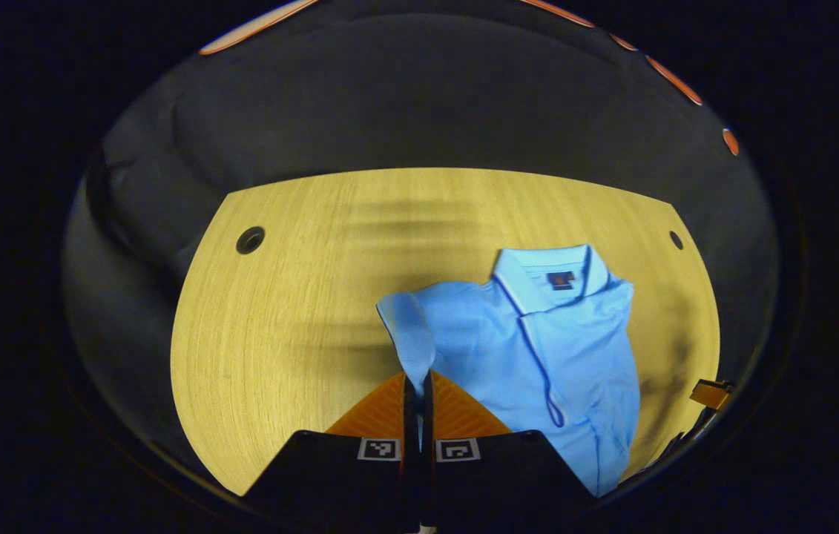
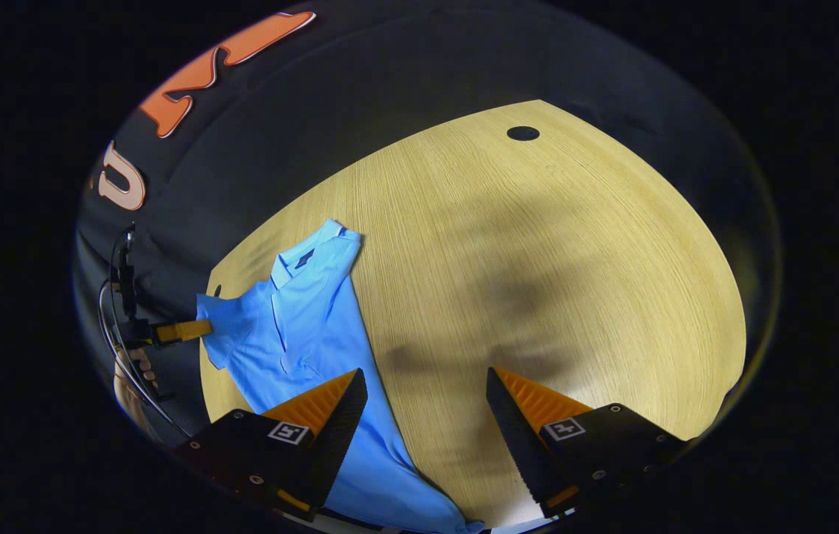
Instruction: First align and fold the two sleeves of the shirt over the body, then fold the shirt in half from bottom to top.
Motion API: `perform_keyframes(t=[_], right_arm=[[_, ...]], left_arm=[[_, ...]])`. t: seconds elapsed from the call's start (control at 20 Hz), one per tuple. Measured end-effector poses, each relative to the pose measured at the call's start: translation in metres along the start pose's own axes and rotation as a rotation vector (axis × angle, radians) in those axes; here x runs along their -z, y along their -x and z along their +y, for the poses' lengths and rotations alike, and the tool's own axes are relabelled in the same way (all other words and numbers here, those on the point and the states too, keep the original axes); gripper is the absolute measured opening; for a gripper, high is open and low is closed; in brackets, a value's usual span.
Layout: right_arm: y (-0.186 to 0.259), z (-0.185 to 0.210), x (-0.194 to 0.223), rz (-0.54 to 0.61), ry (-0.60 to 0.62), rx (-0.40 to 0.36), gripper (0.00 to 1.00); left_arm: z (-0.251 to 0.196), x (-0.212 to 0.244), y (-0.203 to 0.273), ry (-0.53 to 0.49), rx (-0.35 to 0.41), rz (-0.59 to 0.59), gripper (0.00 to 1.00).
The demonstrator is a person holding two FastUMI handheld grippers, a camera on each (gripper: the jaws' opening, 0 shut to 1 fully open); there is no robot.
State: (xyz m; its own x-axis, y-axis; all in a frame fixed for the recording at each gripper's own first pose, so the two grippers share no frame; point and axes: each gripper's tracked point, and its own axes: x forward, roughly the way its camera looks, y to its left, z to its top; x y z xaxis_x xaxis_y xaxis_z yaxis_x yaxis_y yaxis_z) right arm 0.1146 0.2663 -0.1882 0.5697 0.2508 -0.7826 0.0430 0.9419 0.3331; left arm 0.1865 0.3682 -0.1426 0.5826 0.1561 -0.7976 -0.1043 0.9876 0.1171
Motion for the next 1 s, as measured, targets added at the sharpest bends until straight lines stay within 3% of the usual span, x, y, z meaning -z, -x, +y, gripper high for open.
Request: perform_keyframes(t=[0.15, 0.55, 0.85, 1.0], right_arm=[[0.008, -0.01, 0.002, -0.005, -0.002, 0.004, 0.99], [0.028, -0.051, 0.014, -0.017, -0.055, 0.045, 0.99], [0.037, -0.071, 0.027, -0.009, -0.08, 0.071, 0.99], [0.033, -0.071, 0.032, -0.001, -0.077, 0.08, 0.99]], left_arm=[[-0.051, -0.01, 0.013, -0.043, 0.072, -0.006, 0.04], [-0.166, 0.0, -0.013, -0.107, 0.19, 0.078, 0.04], [-0.21, 0.011, -0.033, -0.106, 0.218, 0.112, 0.06], [-0.225, 0.021, -0.033, -0.089, 0.258, 0.133, 0.13]])
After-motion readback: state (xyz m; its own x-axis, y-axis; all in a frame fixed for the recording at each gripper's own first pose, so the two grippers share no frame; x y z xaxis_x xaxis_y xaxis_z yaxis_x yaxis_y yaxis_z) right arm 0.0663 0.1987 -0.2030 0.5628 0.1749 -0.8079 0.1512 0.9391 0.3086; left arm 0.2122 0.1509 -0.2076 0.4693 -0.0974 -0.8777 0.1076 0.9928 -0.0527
